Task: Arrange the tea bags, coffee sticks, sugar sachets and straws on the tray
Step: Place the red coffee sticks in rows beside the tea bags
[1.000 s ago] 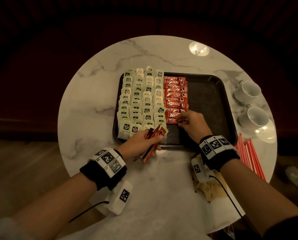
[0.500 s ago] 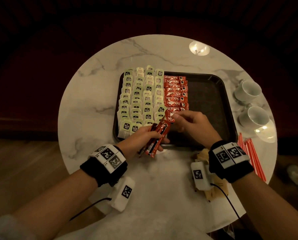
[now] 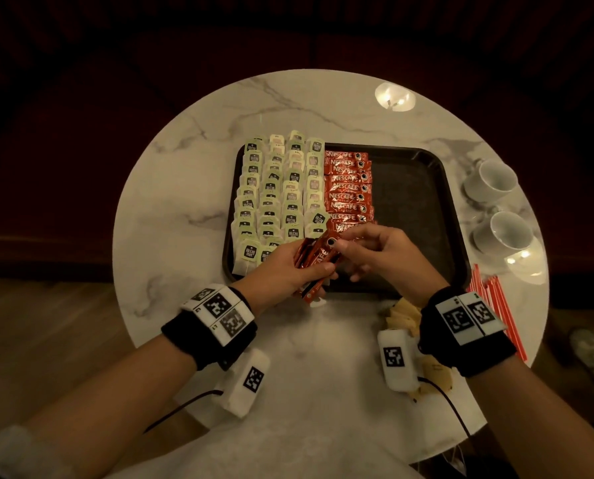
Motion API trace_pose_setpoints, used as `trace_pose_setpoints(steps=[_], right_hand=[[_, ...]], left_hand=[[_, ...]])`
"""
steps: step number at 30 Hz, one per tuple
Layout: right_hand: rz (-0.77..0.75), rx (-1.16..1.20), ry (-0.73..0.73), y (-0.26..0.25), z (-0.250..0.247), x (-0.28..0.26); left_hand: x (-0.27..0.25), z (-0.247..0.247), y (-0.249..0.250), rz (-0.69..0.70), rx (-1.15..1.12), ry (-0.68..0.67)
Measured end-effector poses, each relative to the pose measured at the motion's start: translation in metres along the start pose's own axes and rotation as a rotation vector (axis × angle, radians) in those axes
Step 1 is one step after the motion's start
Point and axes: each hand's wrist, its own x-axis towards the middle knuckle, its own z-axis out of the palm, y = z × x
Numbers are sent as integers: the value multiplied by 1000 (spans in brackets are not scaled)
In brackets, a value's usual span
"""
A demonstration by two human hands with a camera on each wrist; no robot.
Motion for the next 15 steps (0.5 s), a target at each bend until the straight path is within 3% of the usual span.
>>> trace_pose_setpoints(steps=[9,15], right_hand=[[-70,142,40,1,-10,-6],[-155,69,-52,4,-23,-16]], left_hand=[[0,1,4,-14,-30,58],[0,-5,9,56,-60,94]])
